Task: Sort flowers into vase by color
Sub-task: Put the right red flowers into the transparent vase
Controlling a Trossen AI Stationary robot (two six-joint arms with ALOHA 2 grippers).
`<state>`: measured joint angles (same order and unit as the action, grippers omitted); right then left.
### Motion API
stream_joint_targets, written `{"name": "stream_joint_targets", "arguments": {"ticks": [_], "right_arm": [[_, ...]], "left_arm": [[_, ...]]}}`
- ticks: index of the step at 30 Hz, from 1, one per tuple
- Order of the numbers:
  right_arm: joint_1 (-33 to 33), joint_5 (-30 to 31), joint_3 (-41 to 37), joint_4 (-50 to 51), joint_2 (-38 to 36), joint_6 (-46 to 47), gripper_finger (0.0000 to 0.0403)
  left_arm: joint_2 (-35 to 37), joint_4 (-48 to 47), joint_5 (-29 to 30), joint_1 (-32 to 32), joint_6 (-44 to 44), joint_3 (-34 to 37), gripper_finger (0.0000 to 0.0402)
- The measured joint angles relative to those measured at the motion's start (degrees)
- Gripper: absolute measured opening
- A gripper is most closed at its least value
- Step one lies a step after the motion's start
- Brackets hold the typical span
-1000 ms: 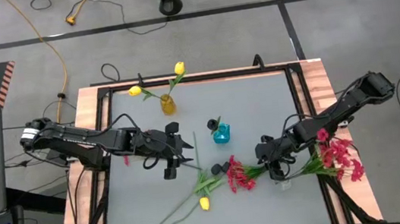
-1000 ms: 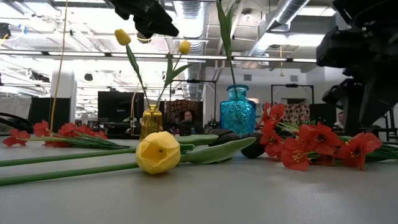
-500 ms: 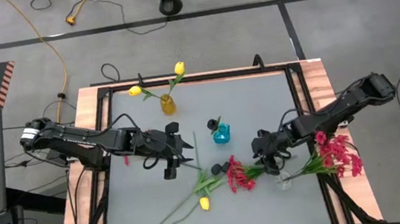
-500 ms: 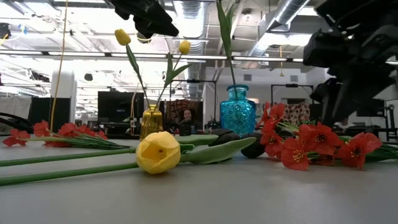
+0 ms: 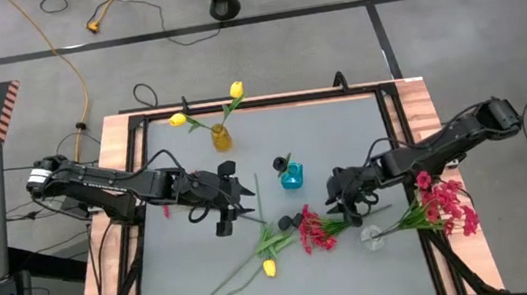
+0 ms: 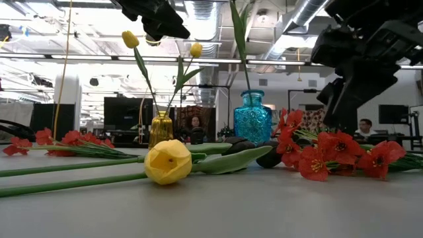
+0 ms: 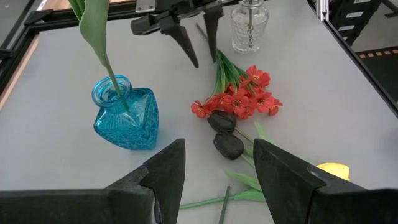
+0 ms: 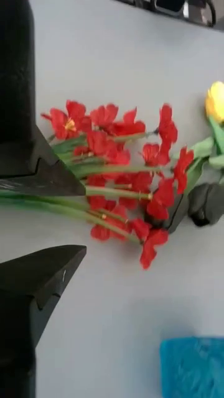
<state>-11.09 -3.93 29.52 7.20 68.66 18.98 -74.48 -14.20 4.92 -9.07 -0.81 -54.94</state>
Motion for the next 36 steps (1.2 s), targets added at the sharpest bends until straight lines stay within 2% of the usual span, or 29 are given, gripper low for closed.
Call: {"name": "stream_joint_targets", "arguments": {"ticks": [14, 23, 28, 36], "right_arm": [[-4.9, -0.9, 0.0, 0.1, 0.2, 1.1, 0.0164], [-4.6, -1.0, 0.0, -1.0, 7.0, 1.1, 0.0164], [-4.5, -4.9, 0.1, -3.8, 10.7, 1.1, 0.0164], [-4.5, -5.3, 0.2, -4.0, 14.1, 1.1, 0.0164]], "left_arm": [[0.0, 0.0, 0.0, 0.0, 0.2, 0.0, 0.0178], [0.0, 0.0, 0.0, 0.0, 0.2, 0.0, 0.0178], [0.0, 0.0, 0.0, 0.0, 0.4, 0.0, 0.0178], [0.0, 0.0, 0.0, 0.0, 0.5, 0.0, 0.0178]]}}
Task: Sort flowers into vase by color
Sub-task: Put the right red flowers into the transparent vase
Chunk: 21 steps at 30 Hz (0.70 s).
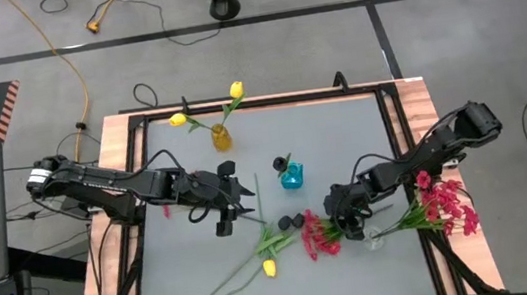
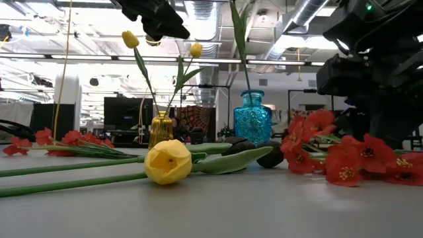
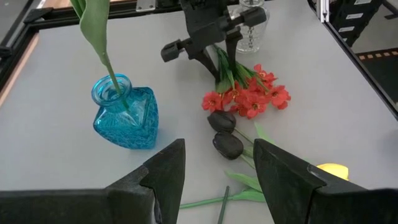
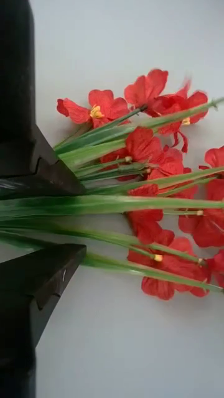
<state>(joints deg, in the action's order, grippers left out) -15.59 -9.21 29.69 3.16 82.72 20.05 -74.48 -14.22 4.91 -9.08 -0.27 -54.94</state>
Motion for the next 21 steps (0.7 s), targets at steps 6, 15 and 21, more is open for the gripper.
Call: {"name": "stream_joint_targets", "arguments": {"ticks": [6, 15, 21], "right_arm": [[0.0, 0.1, -0.1, 0.4, -0.6, 0.0, 0.0149], [0.0, 0.1, -0.2, 0.9, -0.9, -0.1, 0.0035], [0.1, 0.3, -0.2, 1.4, -2.6, -0.7, 0.0023]], "left_arm": [[0.0, 0.0, 0.0, 0.0, 0.1, 0.0, 0.0178], [0.0, 0.2, 0.0, 0.0, 0.1, 0.0, 0.0178], [0.0, 0.2, 0.0, 0.0, 0.1, 0.0, 0.0178]]}}
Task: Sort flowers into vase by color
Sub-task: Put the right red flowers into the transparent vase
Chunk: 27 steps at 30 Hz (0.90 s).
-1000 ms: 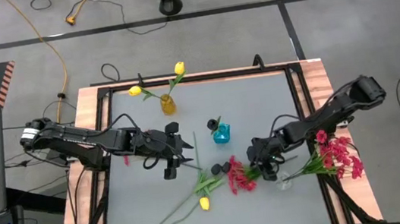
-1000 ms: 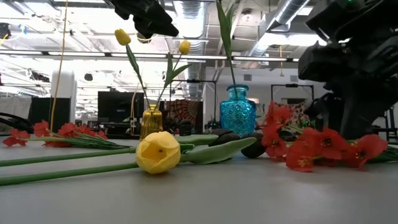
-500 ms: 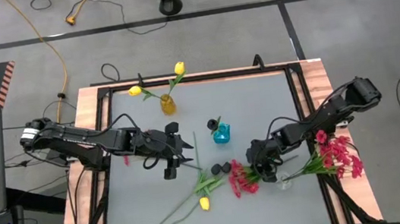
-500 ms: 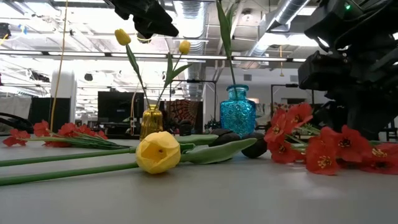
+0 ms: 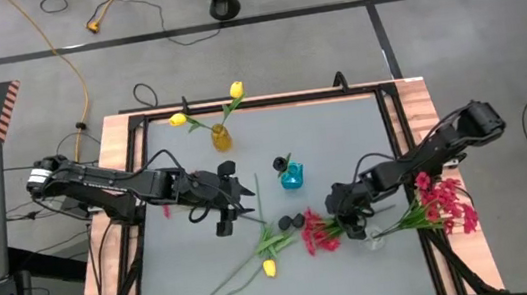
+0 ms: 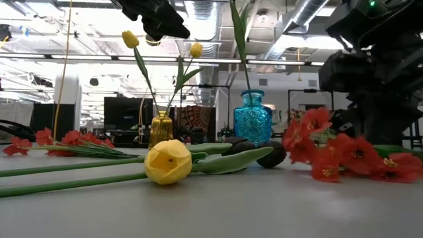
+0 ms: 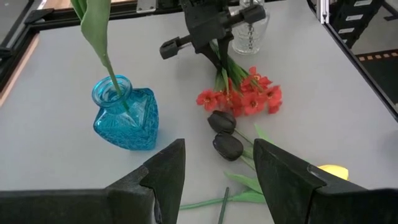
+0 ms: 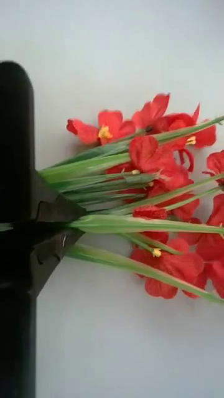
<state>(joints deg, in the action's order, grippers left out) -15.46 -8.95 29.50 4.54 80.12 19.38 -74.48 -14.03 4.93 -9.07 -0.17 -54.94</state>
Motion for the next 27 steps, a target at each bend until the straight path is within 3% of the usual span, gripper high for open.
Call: {"name": "stream_joint_targets", "arguments": {"ticks": [4, 10, 21, 27], "right_arm": [[1.0, 0.0, 0.0, 0.4, -3.5, 0.1, 0.0040], [3.5, 0.2, 0.0, 4.7, -11.1, 0.1, 0.0023], [7.8, 0.3, 0.0, 7.7, -27.2, 0.2, 0.0030], [8.9, 5.3, 0.0, 9.7, -36.1, -0.4, 0.0027]], "left_arm": [[0.6, 0.0, 0.0, 0.0, 0.0, 0.0, 0.0178], [2.6, -0.3, 0.3, 0.0, 0.0, 0.0, 0.0178], [4.5, -0.6, 0.3, 0.0, 0.0, 0.0, 0.0178], [4.5, -0.6, 0.3, 0.0, 0.0, 0.0, 0.0178]]}}
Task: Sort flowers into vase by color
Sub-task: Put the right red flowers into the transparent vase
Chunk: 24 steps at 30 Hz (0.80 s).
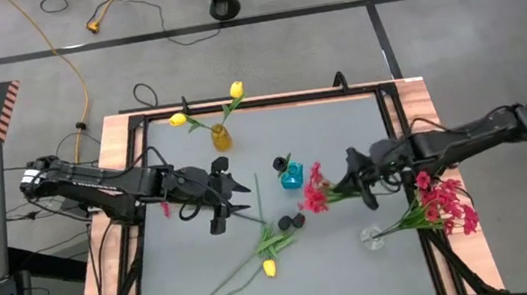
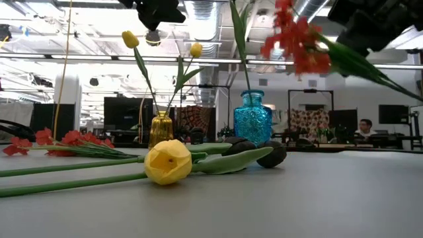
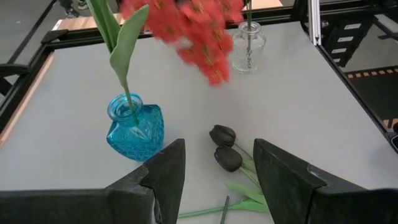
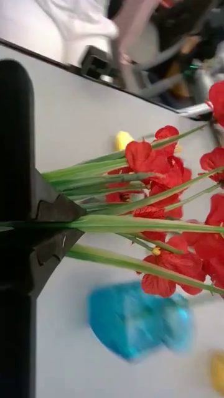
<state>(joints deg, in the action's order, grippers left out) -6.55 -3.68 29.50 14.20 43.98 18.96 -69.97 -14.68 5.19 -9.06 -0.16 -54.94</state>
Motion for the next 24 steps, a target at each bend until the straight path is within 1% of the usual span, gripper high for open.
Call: {"name": "stream_joint_targets", "arguments": {"ticks": [4, 8, 15, 20, 24], "right_arm": [[0.0, 4.7, 0.0, 0.0, -5.8, 0.0, 0.0033], [-0.2, 9.8, 0.0, -0.6, -10.9, 0.5, 0.0026], [-0.2, 18.3, 0.0, -6.0, -16.7, 5.0, 0.0031], [-0.9, 19.1, 0.0, -9.7, -18.8, 7.0, 0.0025], [-4.3, 20.0, 0.0, -12.5, -19.0, 7.1, 0.0026]], "left_arm": [[0.0, 0.0, 0.0, 0.0, 0.0, 0.0, 0.0178], [0.0, 0.0, 0.0, 0.0, 0.1, 0.0, 0.0178], [0.0, 0.0, 0.0, 0.0, 0.9, 0.0, 0.0178], [0.0, 0.0, 0.0, 0.0, 1.1, 0.0, 0.0178], [0.0, 0.0, 0.0, 0.0, 1.5, 0.0, 0.0178]]}}
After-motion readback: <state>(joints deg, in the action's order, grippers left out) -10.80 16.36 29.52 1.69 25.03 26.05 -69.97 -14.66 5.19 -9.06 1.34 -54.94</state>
